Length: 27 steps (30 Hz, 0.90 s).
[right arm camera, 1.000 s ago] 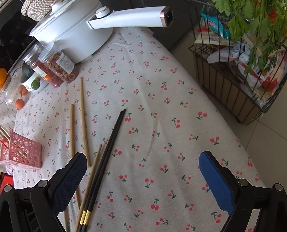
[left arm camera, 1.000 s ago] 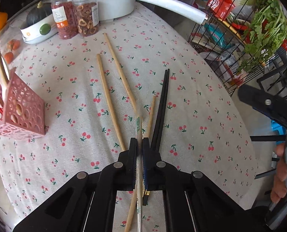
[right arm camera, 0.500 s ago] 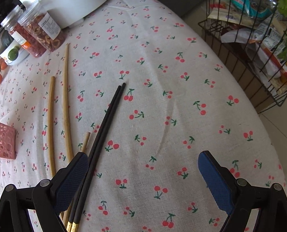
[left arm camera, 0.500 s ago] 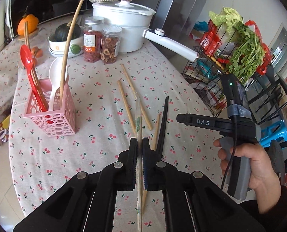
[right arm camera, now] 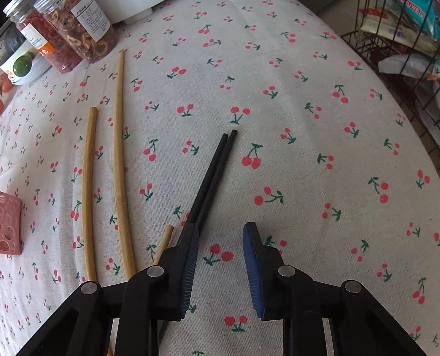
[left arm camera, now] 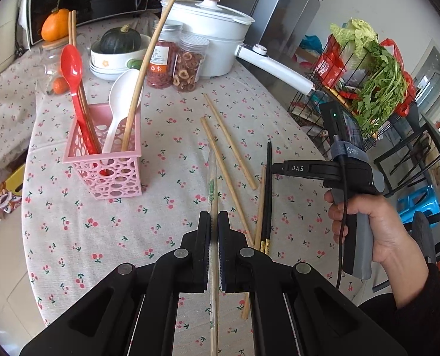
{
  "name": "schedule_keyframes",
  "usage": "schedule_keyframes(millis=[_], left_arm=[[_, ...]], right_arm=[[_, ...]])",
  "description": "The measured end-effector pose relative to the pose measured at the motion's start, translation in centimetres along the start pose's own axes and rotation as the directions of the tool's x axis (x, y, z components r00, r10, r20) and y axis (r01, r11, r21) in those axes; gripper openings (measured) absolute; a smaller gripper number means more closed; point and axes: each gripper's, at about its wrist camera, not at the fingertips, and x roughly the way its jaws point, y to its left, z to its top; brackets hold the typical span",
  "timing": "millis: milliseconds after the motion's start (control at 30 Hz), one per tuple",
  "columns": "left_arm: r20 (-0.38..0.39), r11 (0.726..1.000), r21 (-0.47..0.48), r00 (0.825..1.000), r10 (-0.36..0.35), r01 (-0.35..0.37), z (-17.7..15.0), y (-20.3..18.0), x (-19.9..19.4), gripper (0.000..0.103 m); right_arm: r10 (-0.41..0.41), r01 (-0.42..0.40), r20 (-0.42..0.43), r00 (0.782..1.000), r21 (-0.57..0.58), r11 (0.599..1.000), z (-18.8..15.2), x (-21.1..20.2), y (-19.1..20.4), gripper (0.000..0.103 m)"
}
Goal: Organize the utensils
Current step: 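Lift the wooden chopstick with the left tool while the right tool grasps a black chopstick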
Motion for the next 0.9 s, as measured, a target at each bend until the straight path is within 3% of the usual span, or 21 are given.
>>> schedule_keyframes(millis=[67, 267, 467, 600, 733, 800, 900], left_arm=[[-0.002, 1.000, -0.007, 1.000, -0.001, 0.001, -0.1, 0.4, 0.0, 0.005], [0.000, 1.000, -0.022, 1.000, -0.006, 0.006, -0.3, 1.0, -0.2, 0.005], [0.004, 1.000, -0.028, 1.000, -0.004, 0.004, -0.2, 1.0, -0.4, 0.005], [0.010, 1.000, -0.026, 1.000, 0.000, 0.000, -0.2, 1.1, -0.8, 0.005], [0.009, 1.000, -0.027, 1.000, 0.012, -0.011, -0.3, 1.3, -0.8, 0.005], [0.010, 0.999, -0.035, 1.000, 0.016, -0.016, -0.3, 1.5, -0.9, 0.005], [0.043, 0.998, -0.055, 0.999, 0.025, -0.023, -0.4, 1.7, -1.7, 0.005]], right_arm=[[-0.028, 0.028, -0.002, 1.000, -0.012, 1.000, 0.0, -0.1, 0.4, 0.023], [-0.045, 0.044, -0.021, 0.999, -0.044, 0.998, -0.1, 0.0, 1.7, 0.022], [-0.116, 0.112, -0.041, 0.992, -0.090, 0.990, 0.0, 0.1, 2.5, 0.021], [-0.084, 0.079, -0.075, 0.994, -0.061, 0.995, 0.2, 0.2, 1.6, 0.021], [-0.163, 0.155, -0.042, 0.986, -0.157, 0.975, -0.2, 0.7, 3.3, 0.026], [-0.161, 0.154, -0.026, 0.987, -0.177, 0.972, -0.4, 0.8, 3.7, 0.019], [-0.103, 0.100, -0.025, 0.994, -0.112, 0.989, -0.2, 0.6, 2.5, 0.009]])
